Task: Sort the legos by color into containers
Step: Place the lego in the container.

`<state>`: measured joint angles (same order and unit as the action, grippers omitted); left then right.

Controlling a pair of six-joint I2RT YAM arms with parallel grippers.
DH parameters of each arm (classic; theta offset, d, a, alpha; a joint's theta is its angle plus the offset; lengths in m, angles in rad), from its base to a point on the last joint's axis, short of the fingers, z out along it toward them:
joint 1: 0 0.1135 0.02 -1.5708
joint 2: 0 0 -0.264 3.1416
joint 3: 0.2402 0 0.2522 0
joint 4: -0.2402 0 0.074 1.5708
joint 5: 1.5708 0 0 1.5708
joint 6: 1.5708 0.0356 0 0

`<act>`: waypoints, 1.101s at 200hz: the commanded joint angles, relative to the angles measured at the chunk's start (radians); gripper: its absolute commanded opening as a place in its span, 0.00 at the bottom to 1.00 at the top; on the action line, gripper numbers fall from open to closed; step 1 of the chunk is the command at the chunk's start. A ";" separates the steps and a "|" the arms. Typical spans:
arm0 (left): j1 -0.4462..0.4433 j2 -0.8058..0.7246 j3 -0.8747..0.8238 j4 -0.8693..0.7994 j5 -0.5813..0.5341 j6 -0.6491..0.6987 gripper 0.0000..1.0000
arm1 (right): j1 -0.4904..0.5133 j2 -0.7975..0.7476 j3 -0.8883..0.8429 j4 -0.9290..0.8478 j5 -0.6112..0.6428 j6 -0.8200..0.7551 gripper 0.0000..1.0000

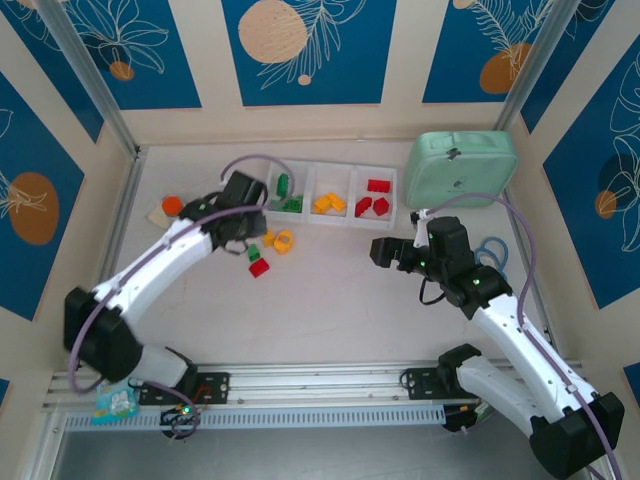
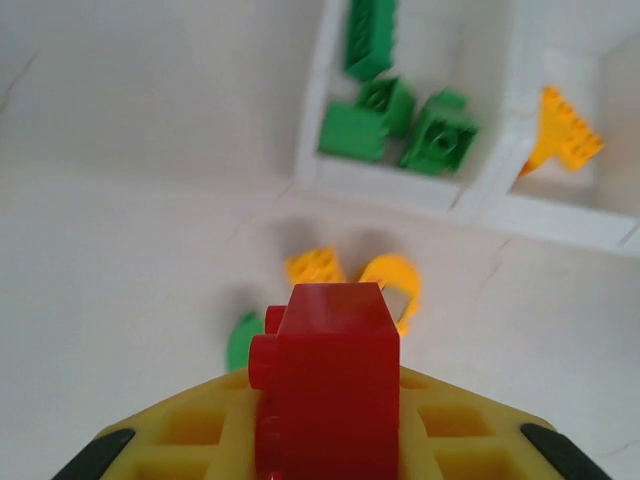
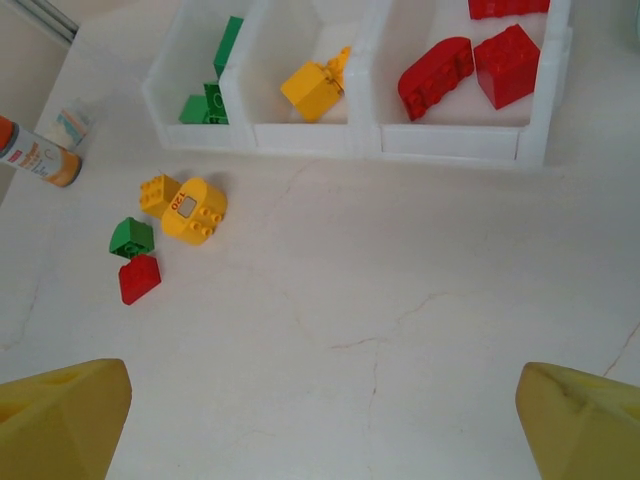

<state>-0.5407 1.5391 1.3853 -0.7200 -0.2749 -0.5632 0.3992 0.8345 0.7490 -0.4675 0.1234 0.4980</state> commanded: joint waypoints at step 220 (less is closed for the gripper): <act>-0.125 0.985 1.002 0.415 0.444 -0.167 0.38 | -0.033 -0.164 0.060 -0.220 0.048 -0.057 0.99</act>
<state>-0.6647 2.5092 2.3394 -0.3061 0.1871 -0.7059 0.3721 0.6819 0.7616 -0.6350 0.1612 0.4671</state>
